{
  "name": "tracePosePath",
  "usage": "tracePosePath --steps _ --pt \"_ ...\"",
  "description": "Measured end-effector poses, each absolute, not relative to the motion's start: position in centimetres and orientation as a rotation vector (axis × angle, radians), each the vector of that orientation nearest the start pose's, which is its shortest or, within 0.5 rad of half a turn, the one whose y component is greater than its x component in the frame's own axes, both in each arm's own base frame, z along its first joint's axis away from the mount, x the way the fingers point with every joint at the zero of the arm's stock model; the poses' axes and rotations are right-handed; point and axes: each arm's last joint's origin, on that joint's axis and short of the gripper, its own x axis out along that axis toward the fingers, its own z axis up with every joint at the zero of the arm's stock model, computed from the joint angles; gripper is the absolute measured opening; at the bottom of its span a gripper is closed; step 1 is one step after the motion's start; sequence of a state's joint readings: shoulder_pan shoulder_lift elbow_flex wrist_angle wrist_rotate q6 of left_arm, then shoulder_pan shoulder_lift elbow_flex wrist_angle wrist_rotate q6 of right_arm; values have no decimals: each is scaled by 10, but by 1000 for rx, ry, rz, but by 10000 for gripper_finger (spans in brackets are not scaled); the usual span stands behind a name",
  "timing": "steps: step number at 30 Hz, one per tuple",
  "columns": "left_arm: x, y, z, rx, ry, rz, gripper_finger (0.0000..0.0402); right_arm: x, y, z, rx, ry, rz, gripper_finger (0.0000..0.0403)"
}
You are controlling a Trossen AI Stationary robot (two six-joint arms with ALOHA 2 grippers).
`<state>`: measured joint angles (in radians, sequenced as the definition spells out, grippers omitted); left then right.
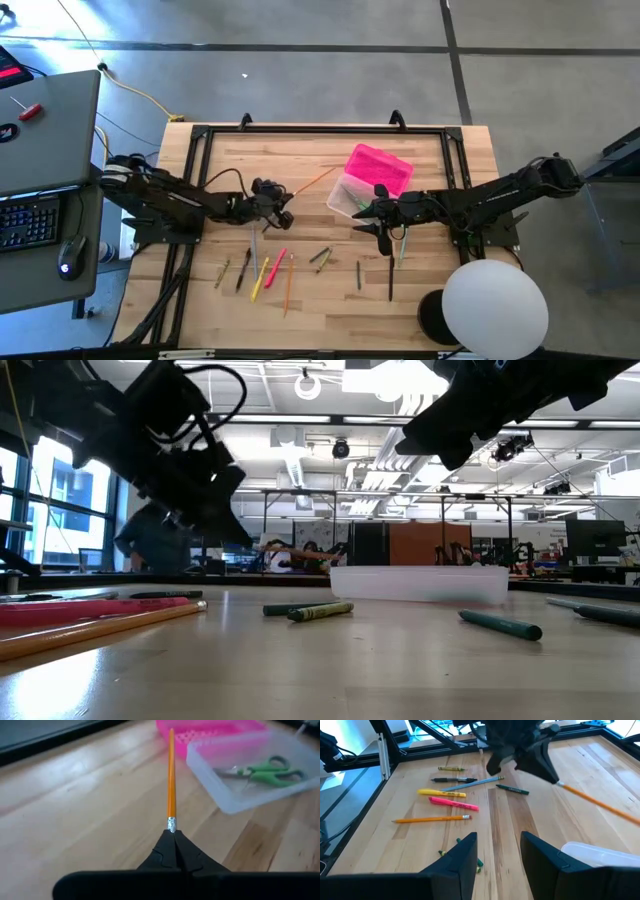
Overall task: Pick & place school supplies into a supply box
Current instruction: Put the top orange pencil into the pink supply box
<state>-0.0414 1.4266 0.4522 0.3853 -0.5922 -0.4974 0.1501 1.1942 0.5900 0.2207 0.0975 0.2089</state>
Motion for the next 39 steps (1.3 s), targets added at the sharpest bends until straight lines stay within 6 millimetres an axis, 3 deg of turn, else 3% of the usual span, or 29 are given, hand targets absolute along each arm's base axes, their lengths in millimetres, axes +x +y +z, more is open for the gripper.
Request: tracePosePath --steps 5,8,13,18,23,28,39 --pt "246 4 162 -274 373 532 15 246 34 223 159 384 12 129" --pt "247 1 163 -228 408 418 20 246 34 223 153 382 7 129" --pt "248 -1 159 -213 438 350 10 246 33 223 146 379 -18 129" --pt "254 -2 166 -156 406 283 25 246 33 223 145 378 -21 129" --pt "273 -3 194 -96 395 242 10 246 33 223 142 376 -35 129" --pt "299 6 209 -62 479 282 27 246 33 224 143 368 -39 129" --pt "358 15 174 -50 640 315 19 246 33 224 168 374 -35 129"
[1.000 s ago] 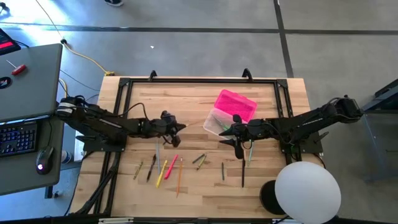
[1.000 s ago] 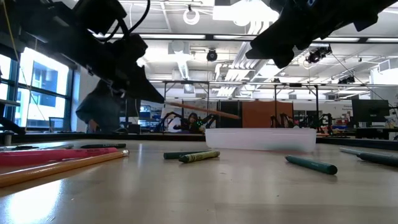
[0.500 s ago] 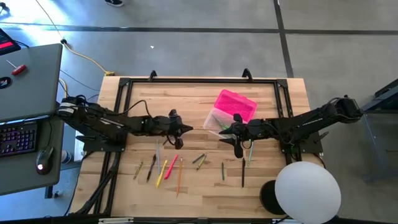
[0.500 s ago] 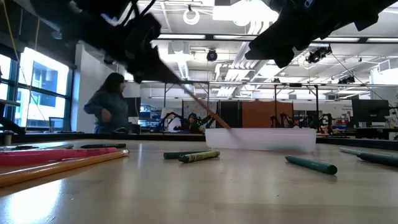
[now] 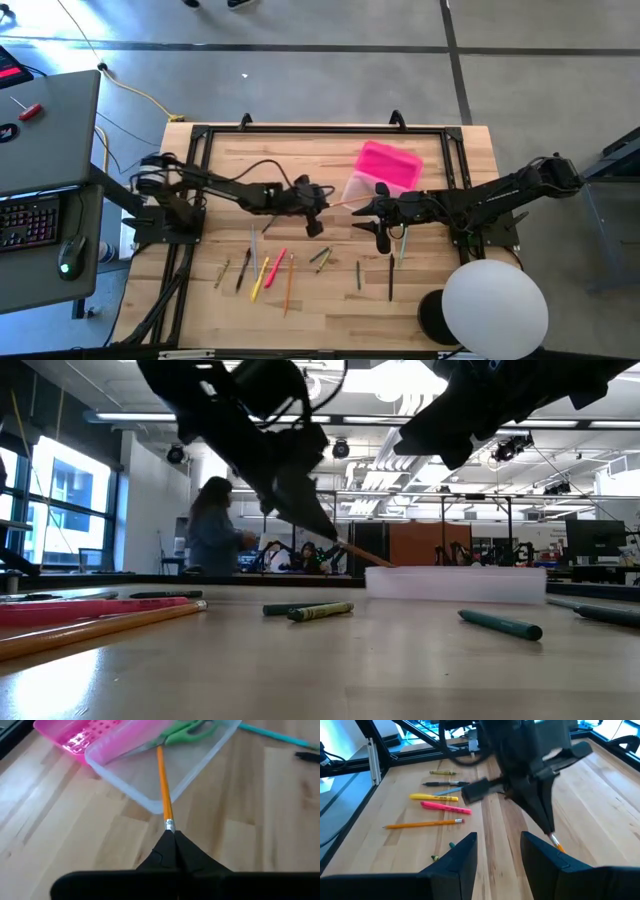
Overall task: Pick & place school supplies into a supply box
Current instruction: Put the top orange pencil into the pink supply box
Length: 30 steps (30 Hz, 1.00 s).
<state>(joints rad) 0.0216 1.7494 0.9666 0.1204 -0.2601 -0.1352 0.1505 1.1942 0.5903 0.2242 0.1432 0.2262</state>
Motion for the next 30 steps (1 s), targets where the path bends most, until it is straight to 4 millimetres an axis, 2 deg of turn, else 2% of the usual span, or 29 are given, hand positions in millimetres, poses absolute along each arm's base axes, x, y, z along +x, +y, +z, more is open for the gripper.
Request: tracePosePath --steps 4,7,13,17,21,25,30 --pt "369 17 177 -27 640 357 39 246 33 223 168 380 -38 129" --pt "372 17 183 -6 659 368 38 245 32 221 154 401 -54 129" --pt "383 18 203 22 627 342 12 238 20 209 -11 521 -313 129" --pt "387 18 211 27 617 314 23 239 6 205 -91 574 -338 129" --pt "391 18 220 20 589 297 41 249 -7 195 -165 603 -248 129" --pt "392 18 221 19 589 286 32 263 -17 176 -183 625 -193 129" --pt "390 18 219 23 611 286 12 277 -28 159 -205 621 -289 129"
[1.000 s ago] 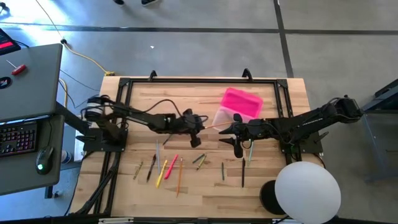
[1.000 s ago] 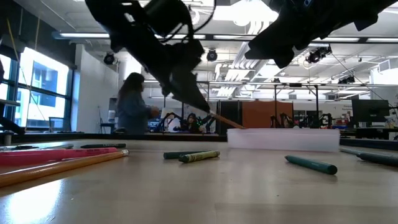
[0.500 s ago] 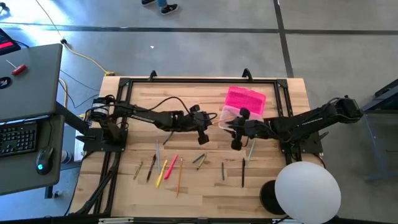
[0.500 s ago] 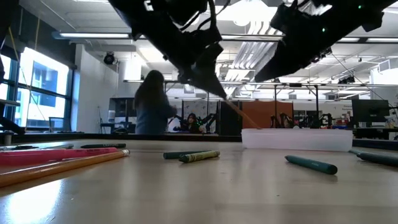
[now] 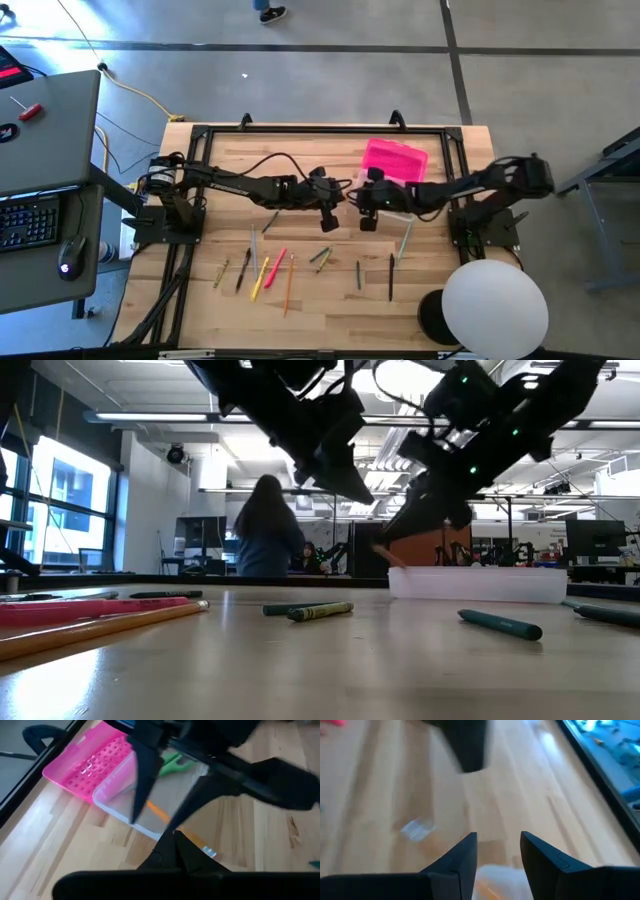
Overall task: Pick & place school supplies into a supply box
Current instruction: Put the top orange pencil into the pink supply box
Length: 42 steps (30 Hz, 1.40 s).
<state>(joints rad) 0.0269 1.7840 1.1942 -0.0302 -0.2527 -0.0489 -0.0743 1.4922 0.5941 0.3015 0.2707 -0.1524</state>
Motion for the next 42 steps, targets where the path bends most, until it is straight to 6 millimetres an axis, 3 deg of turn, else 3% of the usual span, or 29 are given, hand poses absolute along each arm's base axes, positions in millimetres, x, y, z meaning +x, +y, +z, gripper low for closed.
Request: tracePosePath --steps 9,14,17,24,32,42 --pt "385 19 213 51 700 328 48 278 -30 151 -283 663 -205 129" --pt "384 19 212 52 705 328 42 271 -28 175 -439 621 -286 129" --pt "382 19 214 54 722 328 30 257 -22 191 -464 632 -238 129" --pt "378 18 220 54 724 328 32 222 -9 211 -254 672 -31 129" --pt "379 18 221 44 705 330 63 233 -9 185 -297 683 26 129" --pt "379 17 221 32 706 306 43 249 -10 150 -391 793 36 129"
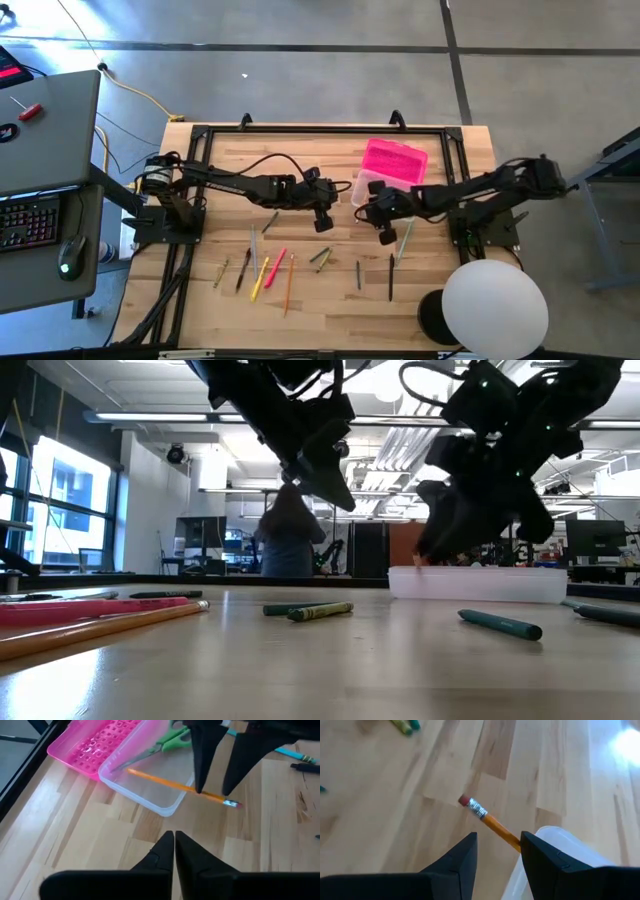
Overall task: Pick & place school supplies into a supply box
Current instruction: Put the top orange pencil into the pink supply box
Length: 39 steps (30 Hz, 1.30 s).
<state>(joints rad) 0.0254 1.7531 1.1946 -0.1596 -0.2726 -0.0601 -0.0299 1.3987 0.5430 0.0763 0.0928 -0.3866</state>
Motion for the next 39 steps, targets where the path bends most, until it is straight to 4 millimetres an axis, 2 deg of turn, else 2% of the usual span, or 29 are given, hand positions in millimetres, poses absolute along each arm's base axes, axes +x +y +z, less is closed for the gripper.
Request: tracePosePath --steps 6,18,25,31,39 --pt "379 18 221 35 706 306 36 259 -11 148 -457 727 54 129" --pt "379 18 221 38 708 305 35 264 -12 147 -631 690 86 129" --pt "379 18 221 38 708 305 35 264 -12 146 -628 690 94 129" --pt "379 18 221 39 709 304 35 269 -13 130 -611 712 136 129" --pt "379 18 220 35 709 305 35 278 -18 125 -720 683 14 126"
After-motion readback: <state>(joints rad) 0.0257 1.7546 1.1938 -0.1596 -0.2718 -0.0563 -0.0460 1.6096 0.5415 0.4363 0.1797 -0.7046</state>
